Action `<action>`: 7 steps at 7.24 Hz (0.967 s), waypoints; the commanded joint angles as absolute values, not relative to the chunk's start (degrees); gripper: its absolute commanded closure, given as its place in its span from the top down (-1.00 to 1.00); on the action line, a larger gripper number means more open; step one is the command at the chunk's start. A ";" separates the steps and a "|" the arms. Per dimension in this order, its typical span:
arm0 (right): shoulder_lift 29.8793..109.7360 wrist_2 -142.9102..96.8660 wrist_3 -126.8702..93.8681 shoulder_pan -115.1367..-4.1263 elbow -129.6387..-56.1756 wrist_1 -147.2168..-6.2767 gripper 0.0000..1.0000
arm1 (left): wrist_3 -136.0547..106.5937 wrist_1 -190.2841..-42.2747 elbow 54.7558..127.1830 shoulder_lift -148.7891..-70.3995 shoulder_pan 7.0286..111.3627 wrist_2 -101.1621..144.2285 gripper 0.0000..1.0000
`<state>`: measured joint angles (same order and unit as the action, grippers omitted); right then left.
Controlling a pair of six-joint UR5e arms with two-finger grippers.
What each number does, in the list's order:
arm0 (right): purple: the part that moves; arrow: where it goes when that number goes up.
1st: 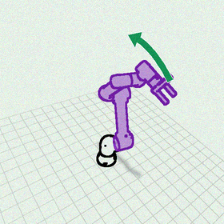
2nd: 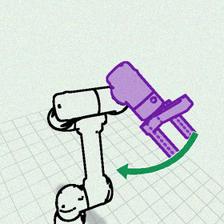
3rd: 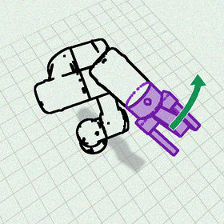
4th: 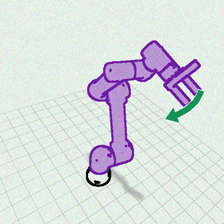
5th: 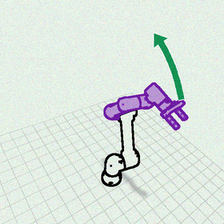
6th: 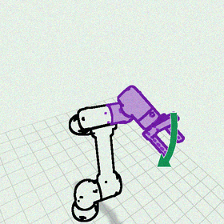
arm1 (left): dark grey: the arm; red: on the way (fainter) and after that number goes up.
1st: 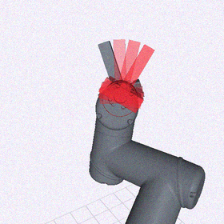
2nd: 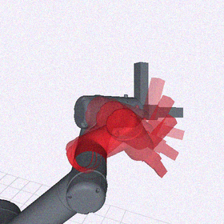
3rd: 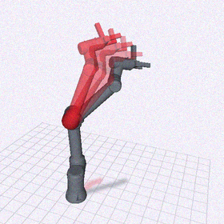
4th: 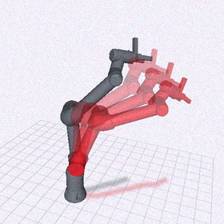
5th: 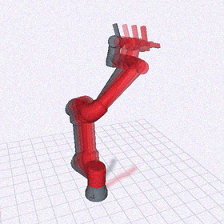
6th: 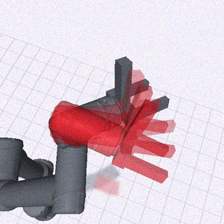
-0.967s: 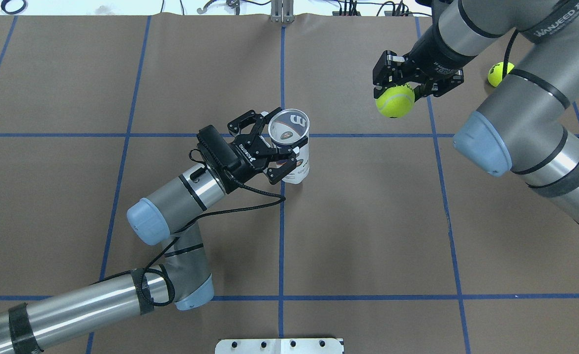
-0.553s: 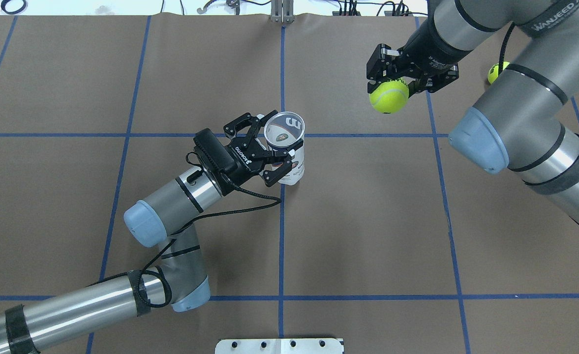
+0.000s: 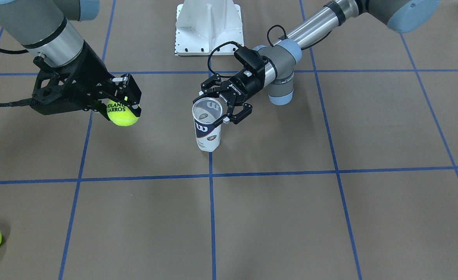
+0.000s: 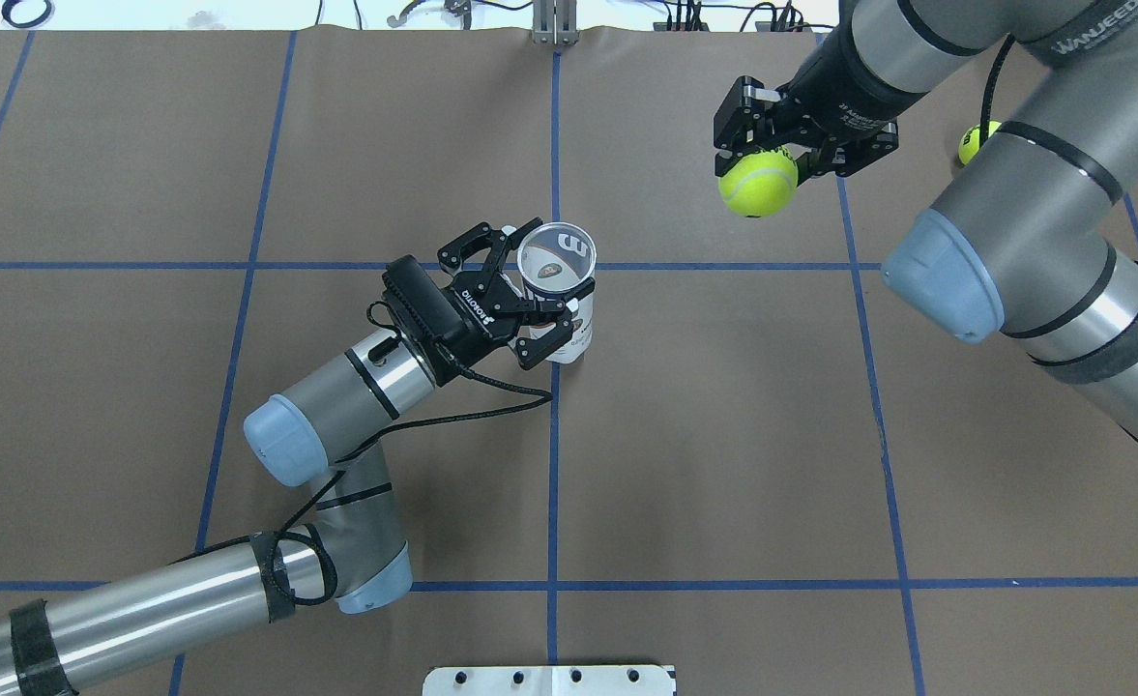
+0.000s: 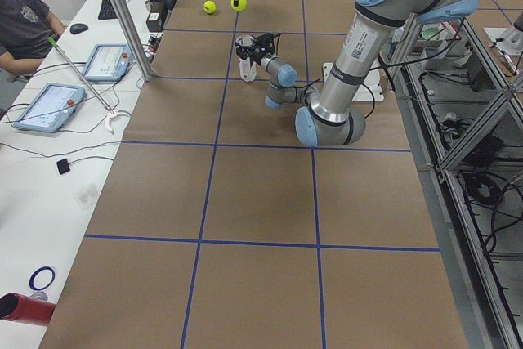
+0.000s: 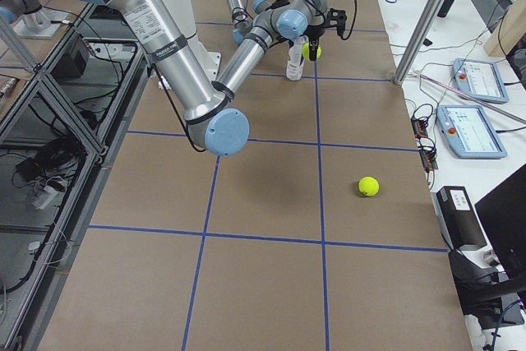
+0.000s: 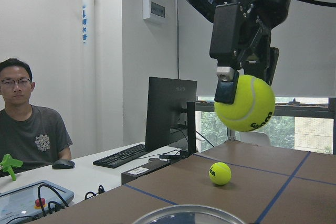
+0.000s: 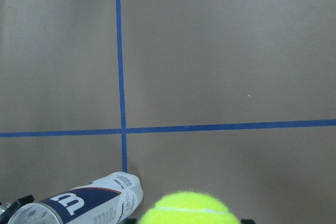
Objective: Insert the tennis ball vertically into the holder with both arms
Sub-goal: 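Carry the yellow ball with the right gripper over the can's open top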
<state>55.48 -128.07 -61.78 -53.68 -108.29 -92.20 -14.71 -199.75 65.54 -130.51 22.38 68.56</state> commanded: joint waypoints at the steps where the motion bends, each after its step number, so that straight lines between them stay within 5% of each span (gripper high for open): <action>1: 55.37 -127.97 -61.79 -53.53 -108.72 -92.20 -1.00 | -14.68 -199.69 65.48 -130.52 22.32 68.55 0.77; 7: 44.93 -120.77 -73.11 -45.36 -105.05 -92.11 -1.00 | -14.68 -199.78 65.21 -130.61 22.06 68.64 0.74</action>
<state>47.44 -122.19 -70.96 -46.83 -106.84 -92.14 -14.68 -199.76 65.22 -130.60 22.06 68.64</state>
